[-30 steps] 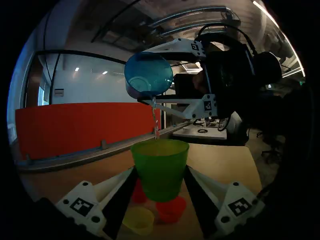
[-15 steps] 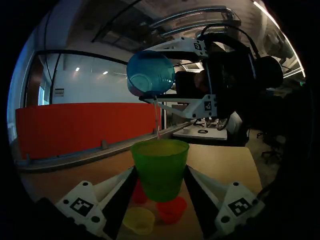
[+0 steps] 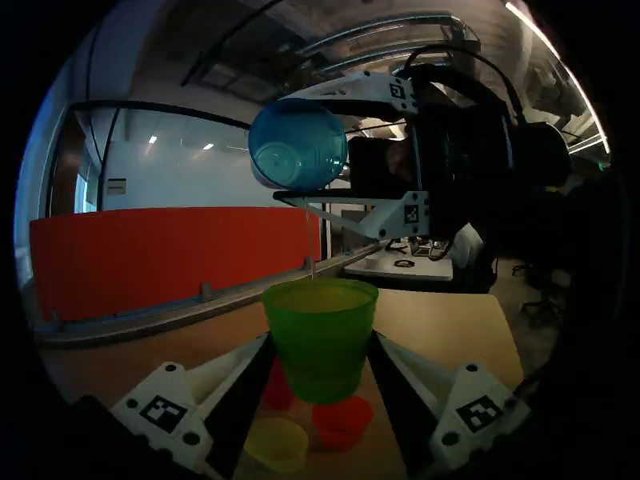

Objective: Pour water

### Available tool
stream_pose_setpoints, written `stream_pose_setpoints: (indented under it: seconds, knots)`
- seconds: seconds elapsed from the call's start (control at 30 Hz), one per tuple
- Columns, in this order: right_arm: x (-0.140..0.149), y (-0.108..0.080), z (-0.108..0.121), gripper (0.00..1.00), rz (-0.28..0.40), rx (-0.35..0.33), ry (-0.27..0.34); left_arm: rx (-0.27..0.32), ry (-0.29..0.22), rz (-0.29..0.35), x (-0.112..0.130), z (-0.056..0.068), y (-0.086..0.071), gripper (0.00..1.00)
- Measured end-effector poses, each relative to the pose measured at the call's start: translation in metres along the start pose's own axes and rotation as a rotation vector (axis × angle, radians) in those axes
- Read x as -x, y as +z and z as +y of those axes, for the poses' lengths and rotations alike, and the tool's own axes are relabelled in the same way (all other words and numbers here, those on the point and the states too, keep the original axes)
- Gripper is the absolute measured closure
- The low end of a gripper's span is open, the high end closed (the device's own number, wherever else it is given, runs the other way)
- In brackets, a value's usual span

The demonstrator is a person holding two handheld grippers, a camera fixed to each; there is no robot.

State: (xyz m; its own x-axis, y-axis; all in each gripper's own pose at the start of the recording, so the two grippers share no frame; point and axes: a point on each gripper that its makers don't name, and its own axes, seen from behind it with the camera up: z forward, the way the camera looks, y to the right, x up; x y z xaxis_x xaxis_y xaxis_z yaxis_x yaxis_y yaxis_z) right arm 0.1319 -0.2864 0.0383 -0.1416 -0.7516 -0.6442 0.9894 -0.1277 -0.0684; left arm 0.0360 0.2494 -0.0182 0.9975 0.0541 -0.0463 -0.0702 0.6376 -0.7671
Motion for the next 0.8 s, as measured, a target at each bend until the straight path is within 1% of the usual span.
stream_pose_setpoints:
  seconds: [0.3,0.4,0.5,0.6,0.7,0.8]
  knots:
    - [-0.005,0.0,0.0,0.1,0.008,-0.005,-0.029,0.0,-0.002,0.0,0.0,-0.001,0.001,0.21]
    - [-0.005,0.0,-0.001,0.11,0.007,-0.01,-0.016,-0.001,-0.003,0.0,0.0,-0.001,0.0,0.21]
    - [-0.005,-0.001,-0.002,0.11,0.011,-0.012,0.016,0.0,-0.003,0.0,0.0,0.0,0.0,0.21]
    - [-0.004,-0.001,-0.004,0.1,0.009,-0.013,0.067,0.0,-0.003,0.0,0.0,-0.001,0.0,0.21]
    - [-0.003,-0.002,-0.009,0.1,0.008,-0.02,0.14,0.001,-0.004,0.0,-0.001,0.0,-0.001,0.21]
    - [0.0,-0.004,-0.014,0.11,0.004,-0.023,0.232,0.001,-0.004,0.0,0.0,0.001,-0.002,0.21]
